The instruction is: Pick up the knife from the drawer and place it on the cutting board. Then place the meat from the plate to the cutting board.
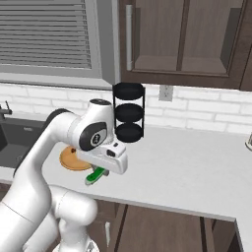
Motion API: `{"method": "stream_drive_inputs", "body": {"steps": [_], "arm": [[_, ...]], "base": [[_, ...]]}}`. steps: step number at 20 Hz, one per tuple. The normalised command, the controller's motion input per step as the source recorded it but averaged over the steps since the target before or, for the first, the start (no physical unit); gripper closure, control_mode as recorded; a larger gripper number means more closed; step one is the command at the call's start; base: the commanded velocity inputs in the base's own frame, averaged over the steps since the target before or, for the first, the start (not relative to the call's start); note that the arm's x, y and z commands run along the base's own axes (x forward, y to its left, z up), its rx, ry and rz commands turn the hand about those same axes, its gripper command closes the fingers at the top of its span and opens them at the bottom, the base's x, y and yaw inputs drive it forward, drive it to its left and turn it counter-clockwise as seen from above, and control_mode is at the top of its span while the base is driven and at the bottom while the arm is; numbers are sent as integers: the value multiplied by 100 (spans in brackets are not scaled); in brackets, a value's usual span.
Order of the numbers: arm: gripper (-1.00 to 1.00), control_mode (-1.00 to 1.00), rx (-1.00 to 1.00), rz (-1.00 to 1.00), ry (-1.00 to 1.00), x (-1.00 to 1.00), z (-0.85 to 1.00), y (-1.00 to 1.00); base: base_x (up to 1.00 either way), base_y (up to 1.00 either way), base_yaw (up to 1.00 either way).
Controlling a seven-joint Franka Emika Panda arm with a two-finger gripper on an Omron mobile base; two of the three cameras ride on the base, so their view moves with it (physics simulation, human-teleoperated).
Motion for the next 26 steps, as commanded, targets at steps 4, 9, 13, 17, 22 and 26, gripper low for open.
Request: {"method": "stream_drive_inputs", "body": {"steps": [4, 9, 13, 17, 22, 26], "arm": [[100, -100, 0, 1, 2, 32, -3, 16], [100, -100, 0, 5, 1, 39, -1, 1], [100, -100, 0, 1, 0, 23, 0, 0], [100, -100, 0, 2, 0, 27, 0, 0], [100, -100, 0, 1, 0, 21, 0, 0], [100, -100, 0, 0, 0, 11, 0, 0]], "base": [[0, 0, 0], [0, 0, 0], [0, 0, 0], [0, 0, 0], [0, 0, 0], [0, 0, 0]]}}
